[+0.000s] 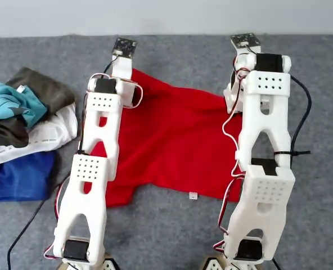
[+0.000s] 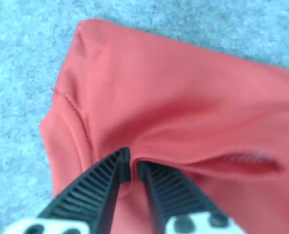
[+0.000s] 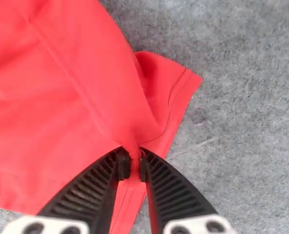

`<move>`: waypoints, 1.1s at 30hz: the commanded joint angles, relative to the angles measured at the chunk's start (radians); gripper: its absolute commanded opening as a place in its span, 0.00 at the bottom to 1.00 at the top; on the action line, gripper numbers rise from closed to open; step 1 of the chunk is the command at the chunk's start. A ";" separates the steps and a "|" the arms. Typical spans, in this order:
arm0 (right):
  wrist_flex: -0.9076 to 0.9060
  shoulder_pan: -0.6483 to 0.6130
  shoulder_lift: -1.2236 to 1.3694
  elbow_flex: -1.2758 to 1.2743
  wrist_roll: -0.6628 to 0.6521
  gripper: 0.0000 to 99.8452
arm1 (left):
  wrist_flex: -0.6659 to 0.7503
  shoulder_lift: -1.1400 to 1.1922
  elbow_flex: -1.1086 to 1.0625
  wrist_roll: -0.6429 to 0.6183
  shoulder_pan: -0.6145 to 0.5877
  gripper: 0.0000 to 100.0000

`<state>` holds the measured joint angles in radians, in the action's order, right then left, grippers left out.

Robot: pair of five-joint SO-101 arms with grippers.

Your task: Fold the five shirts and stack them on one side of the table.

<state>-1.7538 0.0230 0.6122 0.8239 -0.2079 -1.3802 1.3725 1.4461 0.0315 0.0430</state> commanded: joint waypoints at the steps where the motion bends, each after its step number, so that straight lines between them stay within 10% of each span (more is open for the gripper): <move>1: -0.031 0.005 -0.061 -0.002 0.011 0.01 | 0.018 -0.011 0.041 -0.003 -0.003 0.01; 17: -0.042 -0.042 -0.237 -0.032 0.002 0.01 | -0.330 -0.244 0.234 0.012 -0.009 0.01; 33: 0.059 0.013 -0.849 -0.899 -0.126 0.01 | -0.379 -0.675 -0.038 0.097 -0.048 0.01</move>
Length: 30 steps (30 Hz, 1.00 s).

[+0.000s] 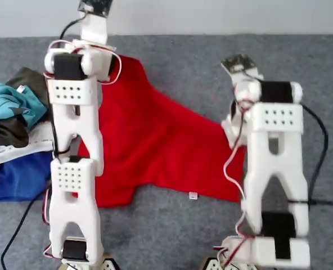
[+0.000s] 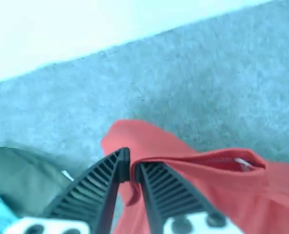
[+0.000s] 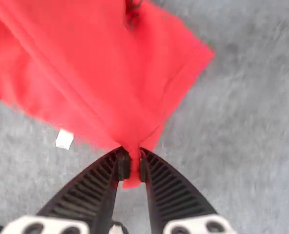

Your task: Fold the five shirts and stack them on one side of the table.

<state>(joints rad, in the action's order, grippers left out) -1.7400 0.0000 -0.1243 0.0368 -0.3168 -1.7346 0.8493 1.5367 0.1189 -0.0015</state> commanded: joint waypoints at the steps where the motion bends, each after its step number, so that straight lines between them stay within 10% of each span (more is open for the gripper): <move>1: 0.065 0.042 -0.137 -0.161 -0.020 0.01 | -0.025 -0.198 -0.213 0.012 0.002 0.01; 14: 0.205 0.039 -0.331 -0.537 -0.081 0.01 | -0.018 -0.833 -1.264 0.183 -0.005 0.01; 30: 0.205 0.039 -0.329 -0.600 -0.121 0.01 | -0.020 -1.140 -1.695 0.235 -0.005 0.01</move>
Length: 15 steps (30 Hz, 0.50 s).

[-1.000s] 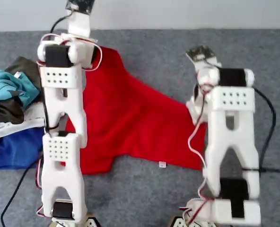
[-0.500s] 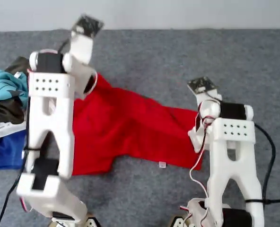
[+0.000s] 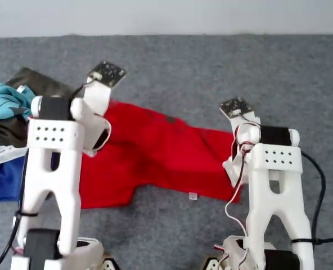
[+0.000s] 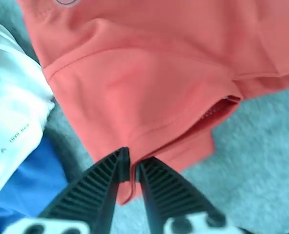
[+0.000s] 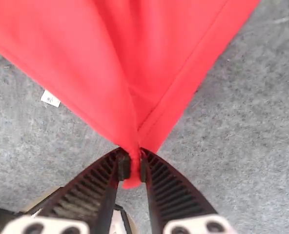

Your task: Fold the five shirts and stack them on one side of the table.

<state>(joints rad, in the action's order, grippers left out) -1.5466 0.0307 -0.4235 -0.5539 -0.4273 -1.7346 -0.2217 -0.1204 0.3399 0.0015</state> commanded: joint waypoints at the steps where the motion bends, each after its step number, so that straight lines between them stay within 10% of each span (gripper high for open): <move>1: 0.013 0.008 -0.035 -0.023 -0.011 0.01 | -0.020 -0.086 -0.061 0.014 -0.008 0.01; 15: 0.064 0.007 -0.036 -0.124 -0.003 0.01 | 0.020 -0.107 -0.285 0.080 -0.141 0.01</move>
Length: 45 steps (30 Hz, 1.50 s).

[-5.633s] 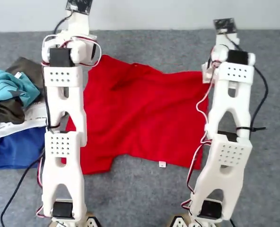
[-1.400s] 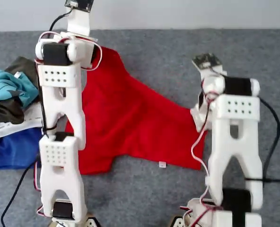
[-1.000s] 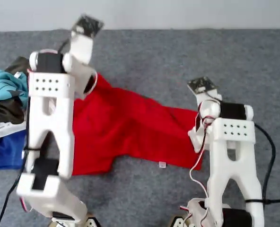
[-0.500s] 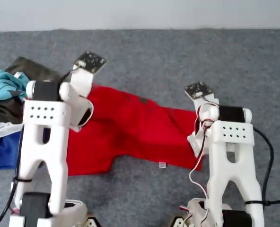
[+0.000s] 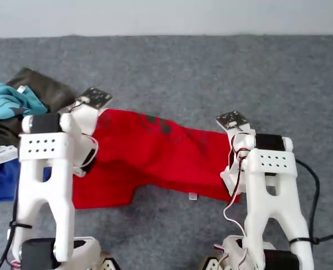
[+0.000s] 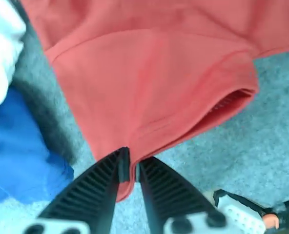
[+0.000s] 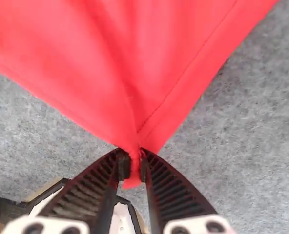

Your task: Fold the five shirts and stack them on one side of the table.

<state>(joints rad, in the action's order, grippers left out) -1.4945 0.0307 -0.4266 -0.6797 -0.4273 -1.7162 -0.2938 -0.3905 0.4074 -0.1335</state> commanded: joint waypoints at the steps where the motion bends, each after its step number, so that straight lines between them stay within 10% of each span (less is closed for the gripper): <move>1: 0.012 0.007 -0.033 0.002 -0.003 0.01 | 0.002 -0.034 -0.030 0.021 -0.006 0.01; 18: -0.081 -0.035 -0.035 0.002 -0.011 0.01 | 0.054 -0.037 -0.205 0.173 -0.002 0.10; 35: -0.148 -0.021 -0.038 0.066 -0.002 0.18 | 0.048 -0.038 -0.153 0.416 -0.331 0.10; 45: 0.188 0.013 0.016 0.258 0.192 0.18 | 0.048 -0.035 -0.119 0.301 -0.189 0.10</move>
<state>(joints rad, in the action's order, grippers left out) -1.4316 0.0414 -0.4465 -0.4465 -0.2846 -1.6625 -0.2969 -0.5424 0.7449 -0.3836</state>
